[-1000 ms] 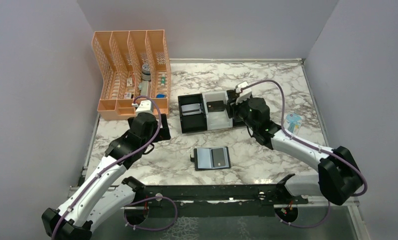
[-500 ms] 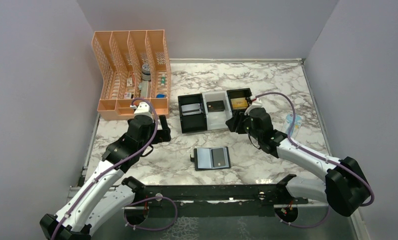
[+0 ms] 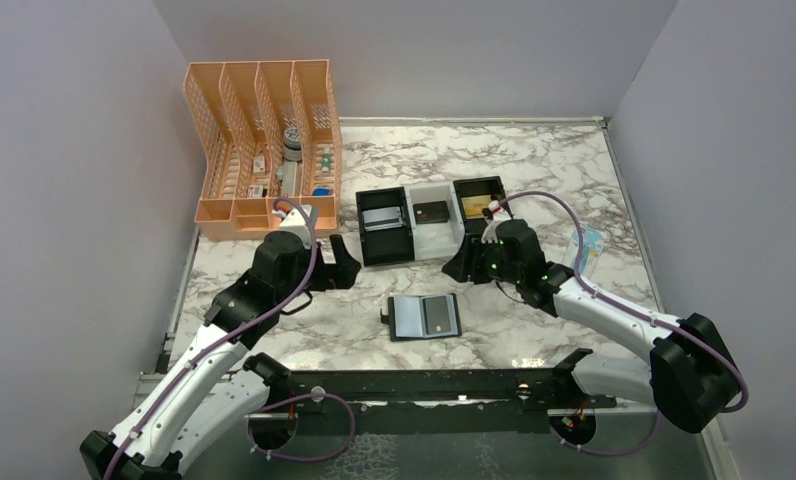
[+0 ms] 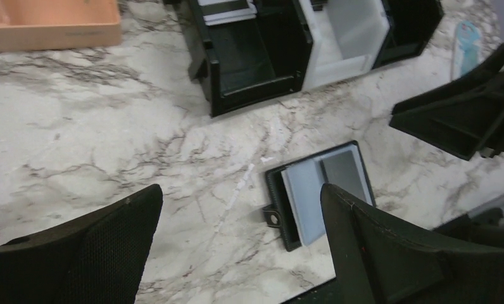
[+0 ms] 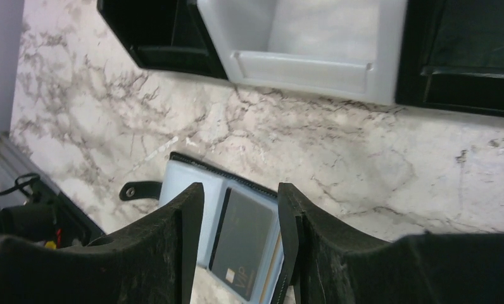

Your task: Take the credit cards out of the card holder

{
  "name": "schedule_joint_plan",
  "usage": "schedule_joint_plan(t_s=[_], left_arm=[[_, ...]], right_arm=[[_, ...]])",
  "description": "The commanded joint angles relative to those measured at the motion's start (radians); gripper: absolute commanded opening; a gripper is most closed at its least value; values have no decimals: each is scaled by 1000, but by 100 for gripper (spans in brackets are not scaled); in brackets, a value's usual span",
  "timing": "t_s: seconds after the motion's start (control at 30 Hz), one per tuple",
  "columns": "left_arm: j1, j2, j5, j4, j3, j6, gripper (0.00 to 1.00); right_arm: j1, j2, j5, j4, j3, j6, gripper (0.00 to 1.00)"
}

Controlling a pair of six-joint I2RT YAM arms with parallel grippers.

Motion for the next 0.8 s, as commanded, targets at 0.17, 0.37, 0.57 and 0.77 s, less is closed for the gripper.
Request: schedule_joint_plan(t_s=[0.17, 0.37, 0.57, 0.77], left_arm=[[-9, 116, 470, 315, -56, -159, 95], [-176, 223, 349, 596, -151, -284, 89], [-336, 393, 211, 566, -95, -281, 74], [-399, 473, 150, 635, -135, -332, 66]], right_arm=[[-4, -21, -248, 77, -61, 24, 43], [-4, -35, -199, 64, -87, 39, 42], [-4, -24, -207, 77, -131, 63, 39], [-3, -55, -196, 60, -156, 85, 37]])
